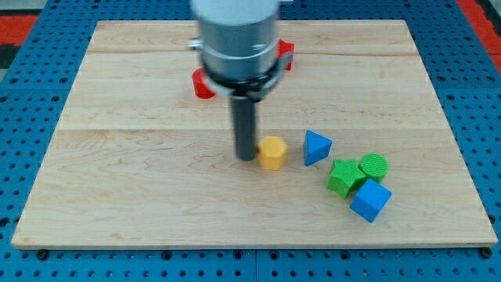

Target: Push the red circle close to the yellow heart

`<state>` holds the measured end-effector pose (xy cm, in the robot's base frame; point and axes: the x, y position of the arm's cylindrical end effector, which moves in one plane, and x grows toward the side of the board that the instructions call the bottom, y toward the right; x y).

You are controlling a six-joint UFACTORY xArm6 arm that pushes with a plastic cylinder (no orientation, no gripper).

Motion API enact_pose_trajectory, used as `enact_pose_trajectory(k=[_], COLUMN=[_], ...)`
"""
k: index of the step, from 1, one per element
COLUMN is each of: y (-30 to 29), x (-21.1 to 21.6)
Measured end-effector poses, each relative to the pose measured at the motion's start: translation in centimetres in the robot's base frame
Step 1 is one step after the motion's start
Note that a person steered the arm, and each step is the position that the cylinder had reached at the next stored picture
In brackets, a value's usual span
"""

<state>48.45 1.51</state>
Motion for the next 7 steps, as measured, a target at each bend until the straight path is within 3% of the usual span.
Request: enact_pose_trajectory(k=[1, 3, 6, 7], y=[5.8, 6.2, -10.3, -12.9], x=[0.5, 0.7, -5.1, -9.9])
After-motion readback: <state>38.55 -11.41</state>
